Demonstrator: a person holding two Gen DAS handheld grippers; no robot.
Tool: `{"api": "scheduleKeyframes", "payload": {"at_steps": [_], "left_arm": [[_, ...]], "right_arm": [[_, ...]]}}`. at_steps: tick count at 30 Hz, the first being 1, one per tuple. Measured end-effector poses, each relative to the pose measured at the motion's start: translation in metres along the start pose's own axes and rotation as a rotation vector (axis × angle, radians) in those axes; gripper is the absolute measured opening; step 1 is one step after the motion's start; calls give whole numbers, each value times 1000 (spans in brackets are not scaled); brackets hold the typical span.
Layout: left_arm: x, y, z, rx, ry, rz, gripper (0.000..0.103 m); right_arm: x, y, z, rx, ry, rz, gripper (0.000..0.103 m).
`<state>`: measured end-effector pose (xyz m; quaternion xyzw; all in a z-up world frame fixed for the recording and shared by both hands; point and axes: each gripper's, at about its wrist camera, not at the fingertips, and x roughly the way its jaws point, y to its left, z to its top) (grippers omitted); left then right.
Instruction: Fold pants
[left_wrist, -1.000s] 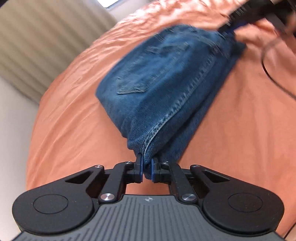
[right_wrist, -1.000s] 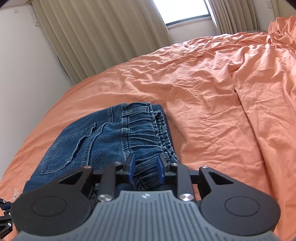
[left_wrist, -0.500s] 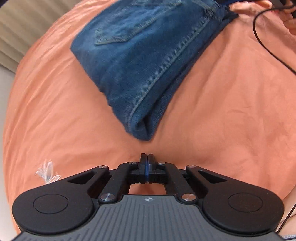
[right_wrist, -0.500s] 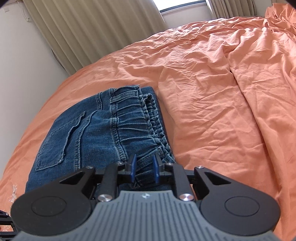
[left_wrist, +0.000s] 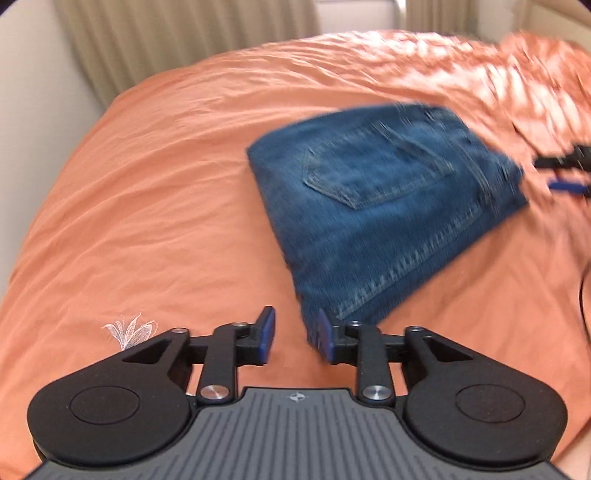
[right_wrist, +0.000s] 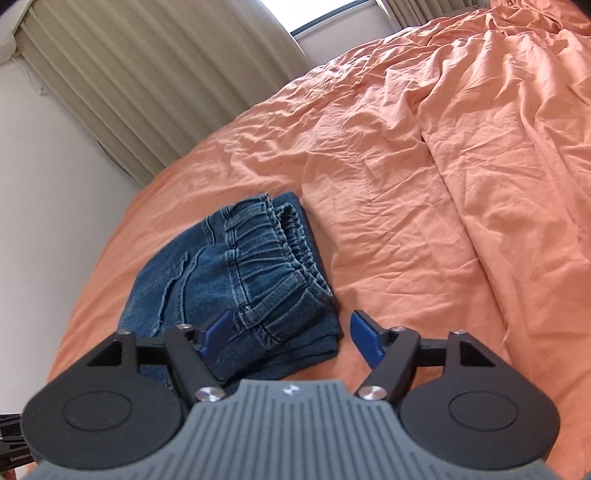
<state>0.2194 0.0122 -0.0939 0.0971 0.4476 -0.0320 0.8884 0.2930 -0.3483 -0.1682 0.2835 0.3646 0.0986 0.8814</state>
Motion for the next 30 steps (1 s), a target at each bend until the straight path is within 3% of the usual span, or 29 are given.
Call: {"api": "scheduleKeyframes", "payload": {"at_steps": [4, 6, 16, 20, 23, 26, 30], "left_arm": [[5, 5, 15, -83, 4, 51, 37], [9, 4, 22, -89, -7, 73, 42], [35, 14, 41, -168, -62, 3, 71], [58, 37, 42, -308, -93, -102, 81], [80, 61, 36, -449, -94, -202, 82], [103, 79, 31, -555, -71, -257, 82], [129, 92, 31, -631, -50, -363, 82]], "right_arm": [[4, -2, 1, 49, 29, 32, 81], [8, -3, -1, 72, 45, 43, 81], [31, -19, 5, 131, 78, 54, 81], [46, -28, 13, 155, 107, 91, 81], [60, -37, 17, 195, 135, 131, 81], [76, -48, 22, 248, 141, 177, 81], [96, -55, 29, 294, 151, 239, 81]]}}
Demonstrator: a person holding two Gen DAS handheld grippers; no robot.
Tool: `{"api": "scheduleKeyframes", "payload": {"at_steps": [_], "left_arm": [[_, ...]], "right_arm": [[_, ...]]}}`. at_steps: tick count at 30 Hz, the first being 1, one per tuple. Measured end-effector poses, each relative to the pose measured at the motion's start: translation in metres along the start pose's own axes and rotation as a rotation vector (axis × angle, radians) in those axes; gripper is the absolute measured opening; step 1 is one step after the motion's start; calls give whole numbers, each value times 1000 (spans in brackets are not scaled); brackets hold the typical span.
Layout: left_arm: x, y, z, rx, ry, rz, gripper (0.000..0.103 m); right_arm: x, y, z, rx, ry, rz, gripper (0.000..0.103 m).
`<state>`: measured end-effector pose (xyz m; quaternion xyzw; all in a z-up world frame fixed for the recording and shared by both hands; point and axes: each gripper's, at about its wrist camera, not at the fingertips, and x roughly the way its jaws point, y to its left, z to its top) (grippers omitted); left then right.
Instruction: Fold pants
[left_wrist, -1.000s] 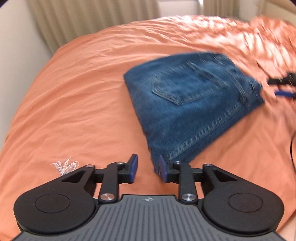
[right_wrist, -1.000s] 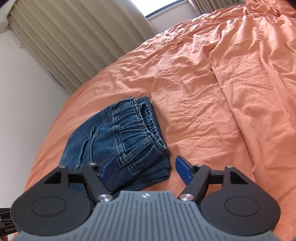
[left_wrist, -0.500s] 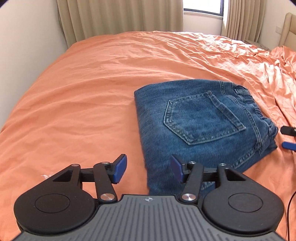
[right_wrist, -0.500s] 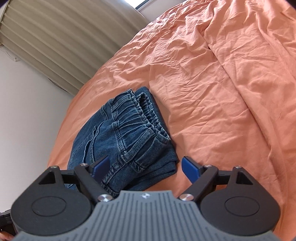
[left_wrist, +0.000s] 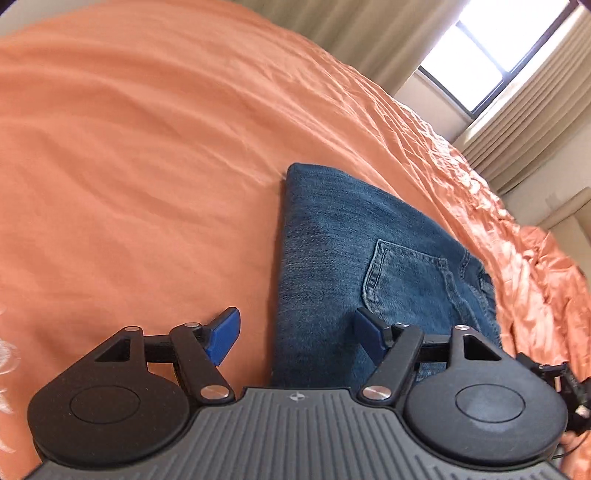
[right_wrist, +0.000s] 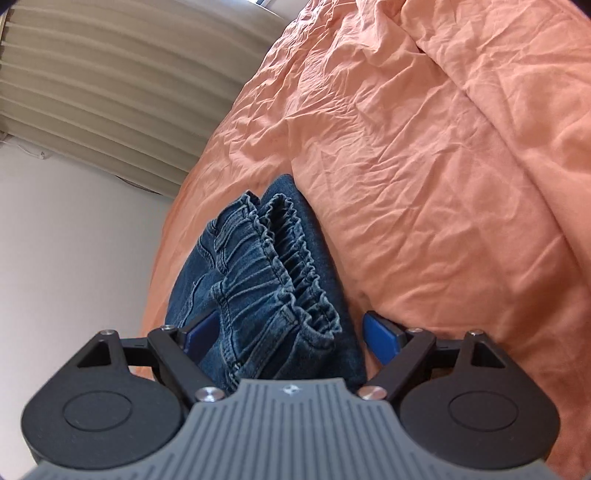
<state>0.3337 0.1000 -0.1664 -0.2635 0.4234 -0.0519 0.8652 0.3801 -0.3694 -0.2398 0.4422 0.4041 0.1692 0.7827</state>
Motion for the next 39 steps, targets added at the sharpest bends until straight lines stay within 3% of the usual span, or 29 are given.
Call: {"api": "scheduleKeyframes", "payload": {"at_steps": [3, 5, 7, 11, 13, 15, 16, 18, 20, 21, 26, 31, 39], "left_arm": [[12, 11, 4, -23, 9, -46, 81], [17, 18, 6, -47, 14, -75, 79], [22, 24, 8, -78, 18, -109, 75], [30, 28, 10, -102, 24, -145, 67], [35, 31, 11, -116, 25, -167, 59], [40, 33, 12, -136, 36, -195, 41], [41, 33, 11, -143, 37, -202, 39], [39, 31, 11, -144, 22, -196, 27], [33, 24, 11, -108, 0, -173, 11], [29, 20, 12, -89, -4, -163, 8], [7, 7, 18, -33, -34, -140, 6], [-23, -9, 33, 107, -9, -108, 6], [-92, 27, 80, 182, -38, 1, 6]], "right_arm": [[9, -3, 8, 9, 16, 37, 80], [15, -7, 12, 8, 24, 59, 73], [22, -13, 17, 15, 39, 63, 54], [34, -25, 30, 77, 60, 120, 45], [41, -25, 34, 75, 68, 136, 41], [42, -22, 34, 61, 65, 139, 36], [42, -21, 34, 62, 62, 143, 32], [38, -20, 33, 65, 51, 164, 22], [36, -18, 33, 60, 46, 180, 19], [35, -15, 32, 43, 41, 181, 18], [21, 12, 27, 15, 20, 175, 15], [7, 55, 13, -28, 28, 186, 15], [57, 132, -46, -46, 87, 250, 14]]}}
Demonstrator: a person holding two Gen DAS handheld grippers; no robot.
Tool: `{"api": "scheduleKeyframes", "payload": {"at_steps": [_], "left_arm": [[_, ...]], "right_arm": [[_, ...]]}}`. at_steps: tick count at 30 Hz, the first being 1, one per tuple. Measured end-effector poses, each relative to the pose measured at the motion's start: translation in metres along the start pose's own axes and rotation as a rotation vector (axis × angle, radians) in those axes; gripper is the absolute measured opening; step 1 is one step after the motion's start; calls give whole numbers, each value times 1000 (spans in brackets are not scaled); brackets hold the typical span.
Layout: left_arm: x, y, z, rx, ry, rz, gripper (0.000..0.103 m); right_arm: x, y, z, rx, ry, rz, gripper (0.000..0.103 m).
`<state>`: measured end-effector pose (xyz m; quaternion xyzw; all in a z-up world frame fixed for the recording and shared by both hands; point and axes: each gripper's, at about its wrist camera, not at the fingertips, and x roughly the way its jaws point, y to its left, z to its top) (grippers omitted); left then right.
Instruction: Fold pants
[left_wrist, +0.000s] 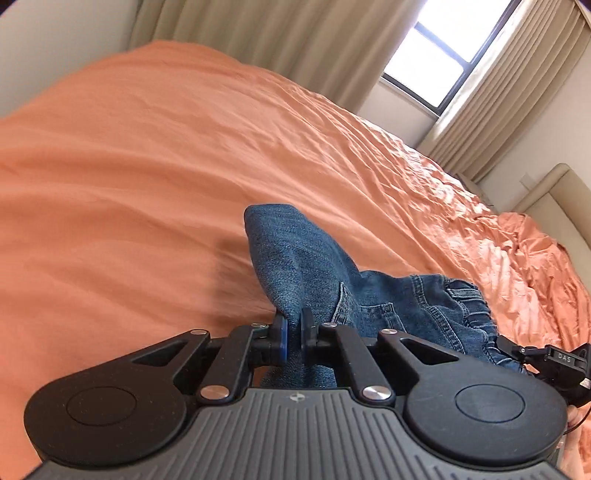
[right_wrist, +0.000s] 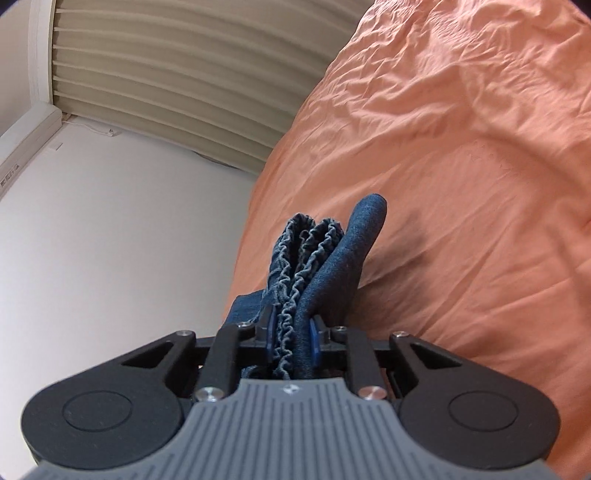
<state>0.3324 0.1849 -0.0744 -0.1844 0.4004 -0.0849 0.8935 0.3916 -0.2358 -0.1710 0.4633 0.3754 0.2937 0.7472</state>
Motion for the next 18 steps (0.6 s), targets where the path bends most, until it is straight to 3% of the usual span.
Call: {"api": "scheduleKeyframes", "payload": {"at_steps": [6, 11, 18], "left_arm": [[-43, 58, 39, 28, -31, 130, 6], [-50, 106, 47, 29, -42, 201, 6], [-17, 167, 25, -30, -25, 200, 6]], "right_arm": [[84, 47, -33, -37, 73, 36, 14], [147, 65, -51, -87, 135, 15, 14], [178, 32, -69, -105, 194, -165, 14]]}}
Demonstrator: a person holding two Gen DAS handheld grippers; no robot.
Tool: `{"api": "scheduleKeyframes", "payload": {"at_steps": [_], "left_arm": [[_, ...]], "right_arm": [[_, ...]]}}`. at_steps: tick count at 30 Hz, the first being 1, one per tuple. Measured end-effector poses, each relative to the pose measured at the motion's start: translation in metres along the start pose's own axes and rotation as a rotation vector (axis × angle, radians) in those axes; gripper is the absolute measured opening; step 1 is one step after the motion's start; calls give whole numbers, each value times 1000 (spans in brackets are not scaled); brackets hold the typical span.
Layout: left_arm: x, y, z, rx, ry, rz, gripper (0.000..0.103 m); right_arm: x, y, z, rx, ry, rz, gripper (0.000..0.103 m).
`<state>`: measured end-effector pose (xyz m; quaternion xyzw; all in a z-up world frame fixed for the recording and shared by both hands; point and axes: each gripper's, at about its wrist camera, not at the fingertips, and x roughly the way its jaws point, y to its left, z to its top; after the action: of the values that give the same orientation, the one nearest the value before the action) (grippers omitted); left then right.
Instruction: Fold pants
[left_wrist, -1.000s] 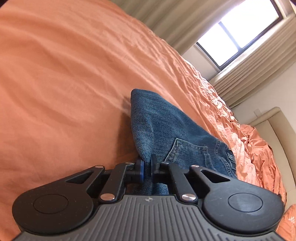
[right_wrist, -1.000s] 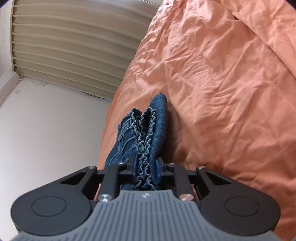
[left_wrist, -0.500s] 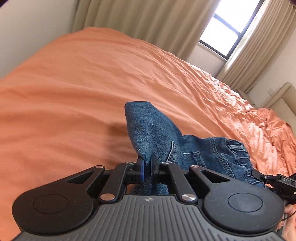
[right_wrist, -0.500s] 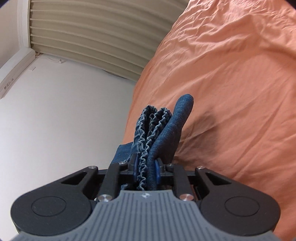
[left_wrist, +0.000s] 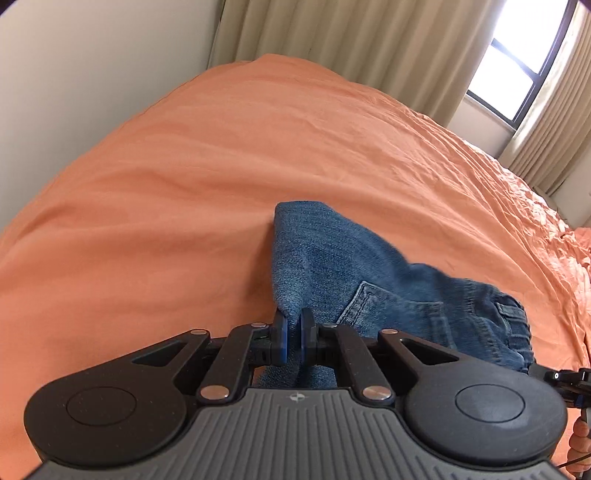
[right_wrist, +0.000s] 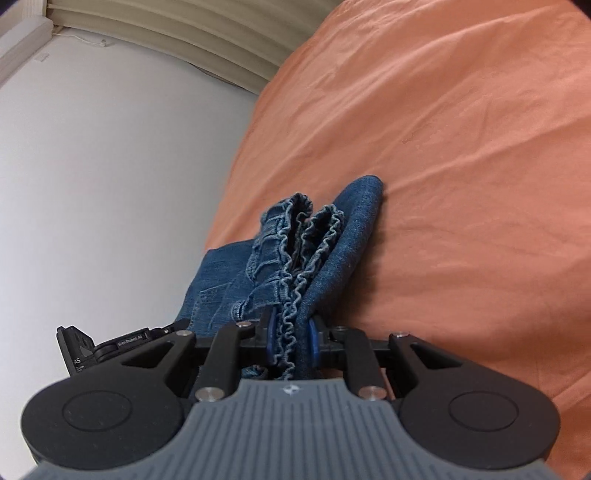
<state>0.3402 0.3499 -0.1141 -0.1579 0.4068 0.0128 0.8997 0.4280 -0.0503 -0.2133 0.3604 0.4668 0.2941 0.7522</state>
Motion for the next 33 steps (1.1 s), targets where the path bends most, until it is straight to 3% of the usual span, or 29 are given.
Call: {"api": "scheduleKeyframes", "payload": {"at_steps": [1, 7, 9, 13, 17, 21, 23, 28, 33], "left_arm": [[5, 6, -2, -7, 0, -11, 6], [31, 20, -11, -20, 36, -3, 11], [26, 22, -10, -33, 37, -4, 18], [-10, 20, -9, -3, 1, 32, 20], [-49, 9, -27, 76, -31, 21, 20], [-66, -2, -59, 117, -51, 33, 19], [-68, -6, -76, 164, -33, 51, 18], [-61, 1, -107, 194, 42, 133, 11], [-49, 12, -118, 156, 68, 134, 12]], "right_arm": [[3, -5, 0, 2, 18, -43, 14], [17, -12, -4, 15, 25, -88, 15], [16, -6, -2, -9, 31, -114, 16], [3, 28, -3, -173, -1, -191, 30], [-18, 75, -26, -416, -120, -314, 30], [-22, 104, -54, -598, -141, -288, 28], [-11, 115, -70, -680, -130, -316, 25], [9, 100, -93, -721, -78, -395, 24], [26, 87, -96, -740, -66, -432, 23]]}}
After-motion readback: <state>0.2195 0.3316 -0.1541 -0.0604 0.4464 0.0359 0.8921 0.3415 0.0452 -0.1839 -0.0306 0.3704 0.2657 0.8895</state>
